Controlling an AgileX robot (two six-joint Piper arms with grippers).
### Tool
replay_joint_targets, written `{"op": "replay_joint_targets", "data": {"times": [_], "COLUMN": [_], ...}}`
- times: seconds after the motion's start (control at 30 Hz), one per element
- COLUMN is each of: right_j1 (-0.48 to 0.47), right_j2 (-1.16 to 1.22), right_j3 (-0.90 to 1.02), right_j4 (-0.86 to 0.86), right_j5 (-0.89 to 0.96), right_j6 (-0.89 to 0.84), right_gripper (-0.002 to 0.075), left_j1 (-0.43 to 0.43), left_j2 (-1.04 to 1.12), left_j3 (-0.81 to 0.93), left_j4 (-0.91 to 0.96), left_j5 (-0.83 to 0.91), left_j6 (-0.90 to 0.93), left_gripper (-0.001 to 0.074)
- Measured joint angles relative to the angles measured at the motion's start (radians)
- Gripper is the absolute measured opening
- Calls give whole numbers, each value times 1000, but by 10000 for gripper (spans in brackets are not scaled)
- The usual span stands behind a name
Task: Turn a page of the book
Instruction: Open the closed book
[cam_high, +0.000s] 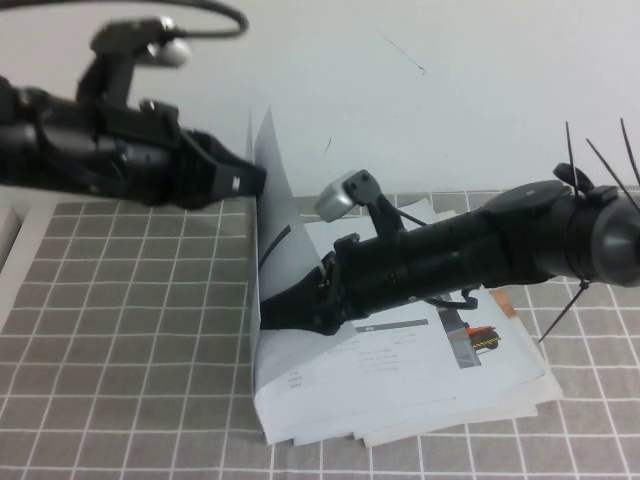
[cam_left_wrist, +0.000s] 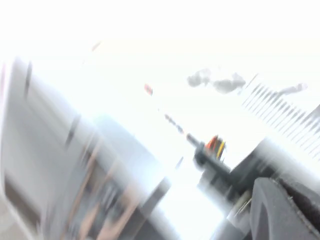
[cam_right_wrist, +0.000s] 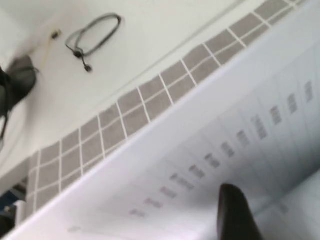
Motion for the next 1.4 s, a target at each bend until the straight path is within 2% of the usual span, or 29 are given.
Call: {"op": "replay_joint_targets", "data": {"times": [0.13,0.3,0.5,0.73,0.87,1.03,1.23,1.4], "right_j1": [55,86,84,12,-58,-121,-132,-132], "right_j2": [0,0,-2,-63,-129,-194,-244,-280], "right_j3": [-31,-53,-55,-55,-55,-55,-55,-71], "right_j4": [-71,-105,-139,-417,-594,-719,-800,-823], "right_j5": [-79,-119,-138,-170,-163,-123,-100,-96], "right_j6": [59,104,171,383,554,667,735,723], "right_gripper": [316,316,316,316,316,316,316,316], "left_j1": [0,0,0,0,0,0,0,0], "left_j2": [-73,-61,39,139,191,270,384,424], "left_j3": [-84,-93,-93,-93,-93,-93,-93,-72], "left_j4": [0,74,243,419,419,350,288,262], "left_j5": [26,71,82,102,102,100,115,99], "left_j6": [-2,-40,-140,-263,-272,-255,-209,-177], "left_gripper": [-4,-4,-4,-4,-4,-4,-4,-4]}}
